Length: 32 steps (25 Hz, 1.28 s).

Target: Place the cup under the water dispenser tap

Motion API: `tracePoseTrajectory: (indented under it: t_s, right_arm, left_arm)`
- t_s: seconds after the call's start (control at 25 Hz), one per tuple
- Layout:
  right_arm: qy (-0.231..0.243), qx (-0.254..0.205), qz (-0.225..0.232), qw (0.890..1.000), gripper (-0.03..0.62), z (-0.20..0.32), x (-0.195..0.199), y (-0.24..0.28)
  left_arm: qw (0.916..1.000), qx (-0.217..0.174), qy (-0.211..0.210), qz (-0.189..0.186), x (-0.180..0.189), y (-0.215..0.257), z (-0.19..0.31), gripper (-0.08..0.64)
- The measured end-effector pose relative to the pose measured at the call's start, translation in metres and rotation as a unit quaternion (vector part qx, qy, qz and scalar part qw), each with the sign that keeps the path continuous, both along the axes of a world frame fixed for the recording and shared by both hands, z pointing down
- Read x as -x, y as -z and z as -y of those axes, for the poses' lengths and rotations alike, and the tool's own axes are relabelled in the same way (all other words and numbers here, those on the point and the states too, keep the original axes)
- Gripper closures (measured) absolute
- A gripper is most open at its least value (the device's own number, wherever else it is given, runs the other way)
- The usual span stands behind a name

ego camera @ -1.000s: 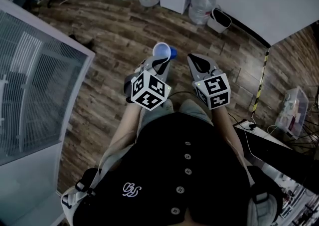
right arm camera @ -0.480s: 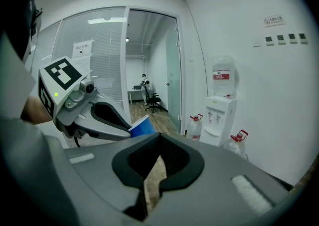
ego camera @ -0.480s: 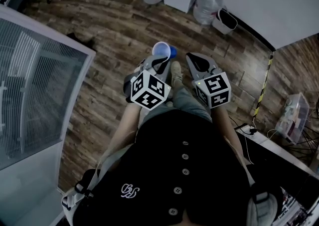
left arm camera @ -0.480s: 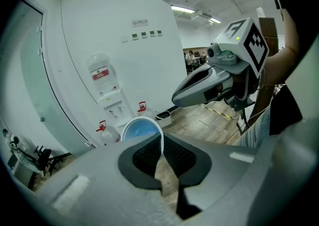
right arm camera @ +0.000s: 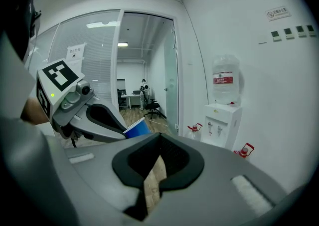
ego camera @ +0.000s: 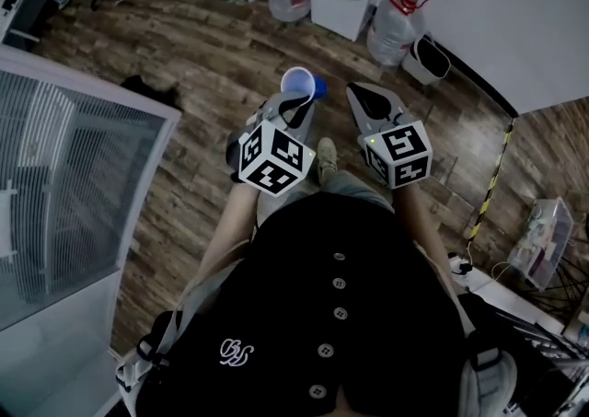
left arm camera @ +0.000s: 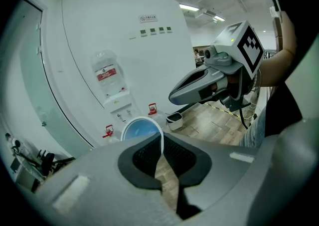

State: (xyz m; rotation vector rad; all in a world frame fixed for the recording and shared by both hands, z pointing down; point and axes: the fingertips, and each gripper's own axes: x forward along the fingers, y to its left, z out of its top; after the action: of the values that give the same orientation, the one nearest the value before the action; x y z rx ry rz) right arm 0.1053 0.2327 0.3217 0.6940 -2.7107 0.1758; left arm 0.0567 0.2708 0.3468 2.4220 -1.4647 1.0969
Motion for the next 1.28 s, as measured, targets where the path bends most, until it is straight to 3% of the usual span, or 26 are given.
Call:
tracePoseTrajectory:
  t_s: [0.32, 0.6, 1.0, 1.28]
  right_arm:
    - [0.028, -0.012, 0.004, 1.0, 0.592, 0.103, 0.041, 0.008]
    - [0.034, -0.002, 0.003, 0.999, 0.592, 0.159, 0.059, 0.002]
    - [0.03, 0.036, -0.009, 0.999, 0.592, 0.187, 0.061, -0.021]
    - [0.005, 0.041, -0.015, 0.999, 0.592, 0.215, 0.067, -0.028]
  left_arm:
    - [0.9998, -0.009, 0.016, 0.007, 0.034, 0.006, 0.107, 0.545]
    - [0.9999, 0.006, 0.01, 0.005, 0.049, -0.003, 0.167, 0.545]
    - [0.9991, 0.042, 0.006, 0.002, 0.056, -0.023, 0.195, 0.545]
    - [0.999, 0.04, -0.018, 0.002, 0.064, -0.026, 0.229, 0.545]
